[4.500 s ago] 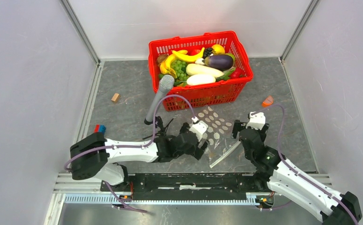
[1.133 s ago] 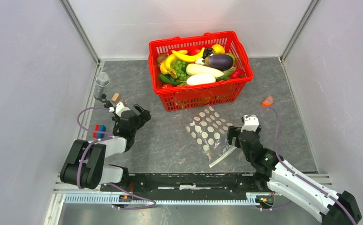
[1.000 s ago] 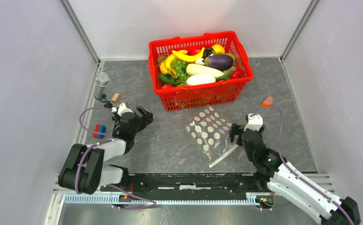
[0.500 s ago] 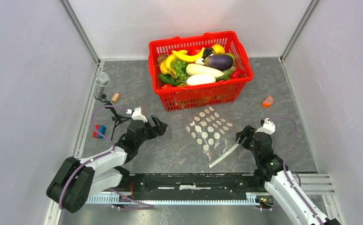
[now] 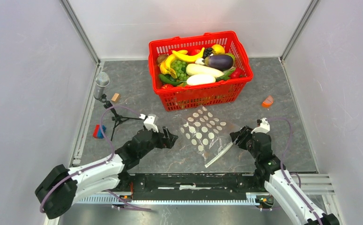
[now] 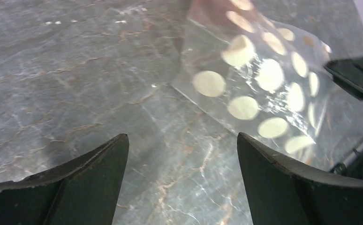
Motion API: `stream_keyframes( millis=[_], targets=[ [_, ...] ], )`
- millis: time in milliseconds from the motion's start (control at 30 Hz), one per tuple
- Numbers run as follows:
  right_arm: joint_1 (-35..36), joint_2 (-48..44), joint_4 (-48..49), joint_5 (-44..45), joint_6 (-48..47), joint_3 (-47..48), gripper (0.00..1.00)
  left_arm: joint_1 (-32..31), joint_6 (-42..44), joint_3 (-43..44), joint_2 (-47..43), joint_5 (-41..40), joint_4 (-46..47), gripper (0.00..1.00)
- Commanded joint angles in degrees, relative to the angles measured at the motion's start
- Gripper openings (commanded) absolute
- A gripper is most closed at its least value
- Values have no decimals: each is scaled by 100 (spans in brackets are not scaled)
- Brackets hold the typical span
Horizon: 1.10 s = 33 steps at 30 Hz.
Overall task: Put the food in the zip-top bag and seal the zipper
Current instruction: Pick up the zipper food storage bag at the center of the board.
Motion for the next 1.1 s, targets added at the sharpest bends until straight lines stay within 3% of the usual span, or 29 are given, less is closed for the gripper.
stream_keyframes(
  millis=[0,233,400,567,733,1067],
  targets=[
    [-19,-65,395,-342,-289,77,59,-589,635,331,-672,-428,-514,91],
    [-23,83,1282,-1710,-547,-47,71,-1482,1882,1101,-1006,-765,-1235,90],
    [-18,178,2035,-2864,-845,-147,78,-1646,2137,1450,-606,-403,-1321,91],
    [-18,7,2200,-3883,-1384,-285,87,-1792,2365,1768,-402,233,-1390,91],
    [-20,-153,1775,-3698,-1589,-275,87,-2217,2891,2074,-136,219,-1637,90],
    [-22,-4,2922,-3716,-636,-459,84,-3758,4047,2491,1095,-1584,-1203,92]
  ],
)
